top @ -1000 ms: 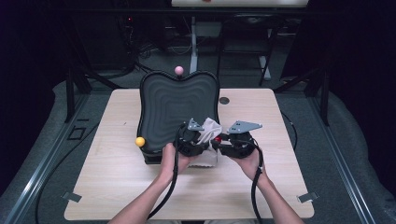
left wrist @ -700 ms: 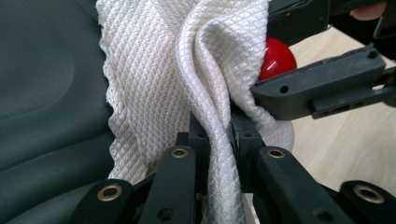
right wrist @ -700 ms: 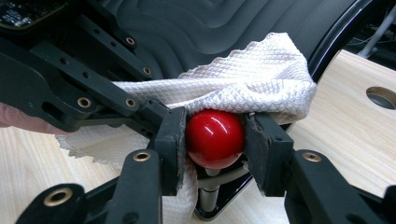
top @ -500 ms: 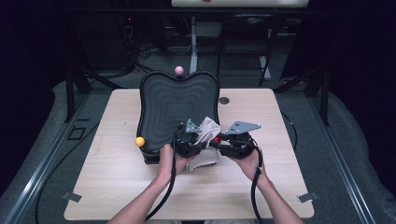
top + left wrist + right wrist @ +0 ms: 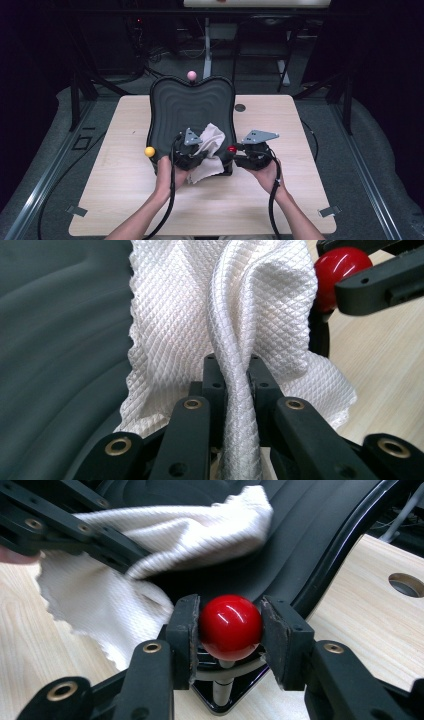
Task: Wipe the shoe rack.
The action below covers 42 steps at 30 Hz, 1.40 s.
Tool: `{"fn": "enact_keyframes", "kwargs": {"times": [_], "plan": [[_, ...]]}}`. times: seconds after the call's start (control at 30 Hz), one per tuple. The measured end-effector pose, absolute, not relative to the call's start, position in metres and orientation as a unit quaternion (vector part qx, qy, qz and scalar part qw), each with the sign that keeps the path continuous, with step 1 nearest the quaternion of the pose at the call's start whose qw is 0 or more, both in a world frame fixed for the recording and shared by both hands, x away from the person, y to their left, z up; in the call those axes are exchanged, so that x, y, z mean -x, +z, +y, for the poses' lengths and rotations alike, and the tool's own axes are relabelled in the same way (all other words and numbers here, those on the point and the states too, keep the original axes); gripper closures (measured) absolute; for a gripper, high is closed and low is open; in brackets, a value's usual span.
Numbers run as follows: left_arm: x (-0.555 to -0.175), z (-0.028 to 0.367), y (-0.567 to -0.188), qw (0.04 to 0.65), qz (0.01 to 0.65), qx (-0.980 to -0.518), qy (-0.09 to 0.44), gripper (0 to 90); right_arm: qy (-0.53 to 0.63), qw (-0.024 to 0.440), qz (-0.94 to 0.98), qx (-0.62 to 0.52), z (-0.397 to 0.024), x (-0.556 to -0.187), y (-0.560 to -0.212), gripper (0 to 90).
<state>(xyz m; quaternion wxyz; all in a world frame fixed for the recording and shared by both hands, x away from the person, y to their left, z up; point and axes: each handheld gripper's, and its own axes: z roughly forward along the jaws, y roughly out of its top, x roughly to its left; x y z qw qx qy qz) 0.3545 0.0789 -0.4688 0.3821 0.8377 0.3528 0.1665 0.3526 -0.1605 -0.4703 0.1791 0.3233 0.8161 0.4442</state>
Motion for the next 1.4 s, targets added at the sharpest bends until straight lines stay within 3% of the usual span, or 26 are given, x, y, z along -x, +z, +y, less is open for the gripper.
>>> {"fn": "enact_keyframes", "kwargs": {"times": [0.8,1.4], "plan": [[-0.334,0.15,-0.475,0.384,0.407,-0.813,0.165,82.1,0.441,0.187,0.819,-0.317,-0.159,-0.352,-0.471,60.2],[-0.327,0.193,-0.473,0.37,0.444,-0.793,0.195,81.9,0.44,0.188,0.819,-0.317,-0.158,-0.352,-0.471,60.2]]}}
